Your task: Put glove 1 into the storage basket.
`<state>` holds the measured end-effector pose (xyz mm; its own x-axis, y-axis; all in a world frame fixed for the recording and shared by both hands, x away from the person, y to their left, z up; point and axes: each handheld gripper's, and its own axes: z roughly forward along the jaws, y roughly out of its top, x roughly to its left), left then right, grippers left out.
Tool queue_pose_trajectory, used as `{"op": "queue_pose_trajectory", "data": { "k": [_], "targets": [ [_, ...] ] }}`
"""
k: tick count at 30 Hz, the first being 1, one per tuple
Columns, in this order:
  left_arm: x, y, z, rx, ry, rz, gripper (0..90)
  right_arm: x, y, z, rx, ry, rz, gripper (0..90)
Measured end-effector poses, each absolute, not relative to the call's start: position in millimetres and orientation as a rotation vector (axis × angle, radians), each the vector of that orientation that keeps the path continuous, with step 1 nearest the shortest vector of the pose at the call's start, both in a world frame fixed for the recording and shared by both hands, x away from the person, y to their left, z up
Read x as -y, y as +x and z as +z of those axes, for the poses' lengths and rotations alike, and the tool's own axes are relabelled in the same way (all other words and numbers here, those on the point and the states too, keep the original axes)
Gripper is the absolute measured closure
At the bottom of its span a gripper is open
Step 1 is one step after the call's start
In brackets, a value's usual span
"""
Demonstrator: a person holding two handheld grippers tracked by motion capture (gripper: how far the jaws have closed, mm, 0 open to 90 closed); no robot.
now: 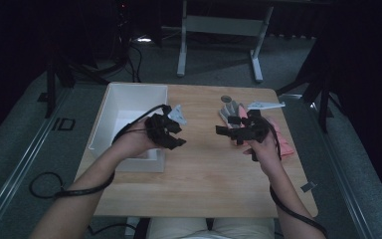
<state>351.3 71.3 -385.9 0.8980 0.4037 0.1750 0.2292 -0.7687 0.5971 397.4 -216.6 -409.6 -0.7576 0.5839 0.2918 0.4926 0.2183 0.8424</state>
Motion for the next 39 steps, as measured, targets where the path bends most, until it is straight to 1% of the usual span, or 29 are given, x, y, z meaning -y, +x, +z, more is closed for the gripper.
{"op": "queue_pose_trajectory", "data": {
  "k": [2,6,10,13,16,19,21,23,25,26,28,31,34,36,38,39],
  "targets": [
    [-61,344,-392,-0.454,2.472,0.375,54.8,226,397,-412,-2.364,1.087,1.574,14.4],
    [-43,331,-409,-0.477,2.482,0.400,54.9,241,395,-417,-2.342,1.141,1.562,13.9],
    [-35,326,-433,-0.497,2.466,0.365,54.9,252,393,-423,-2.328,1.158,1.545,13.7],
    [-32,322,-452,-0.491,2.475,0.364,53.7,261,394,-429,-2.330,1.180,1.542,13.7],
    [-28,316,-470,-0.486,2.468,0.342,47.5,269,395,-435,-2.316,1.186,1.496,13.7],
    [-25,309,-488,-0.537,2.439,0.323,39.1,275,394,-441,-2.294,1.230,1.487,13.6],
    [-24,306,-500,-0.557,2.426,0.298,28.7,278,394,-446,-2.280,1.246,1.478,13.0],
    [-23,305,-511,-0.583,2.409,0.260,14.9,281,393,-450,-2.283,1.249,1.450,13.4],
    [-23,302,-520,-0.598,2.399,0.252,11.6,282,392,-452,-2.289,1.232,1.418,13.5],
    [-23,301,-525,-0.606,2.407,0.251,6.8,282,392,-454,-2.292,1.225,1.392,13.6],
    [-23,298,-533,-0.639,2.394,0.266,1.6,282,391,-457,-2.303,1.203,1.352,13.6],
    [-26,295,-542,-0.691,2.334,0.299,0.6,284,390,-459,-2.287,1.181,1.336,13.8],
    [-32,293,-548,-0.748,2.240,0.298,0.0,288,390,-460,-2.246,1.188,1.312,21.2],
    [-34,291,-552,-0.761,2.203,0.320,0.0,290,390,-460,-2.217,1.183,1.265,30.1],
    [-35,287,-555,-0.756,2.193,0.353,0.0,292,392,-460,-2.198,1.176,1.211,35.1],
    [-36,284,-557,-0.754,2.182,0.368,0.0,292,394,-460,-2.189,1.177,1.197,40.4]
  ]
}}
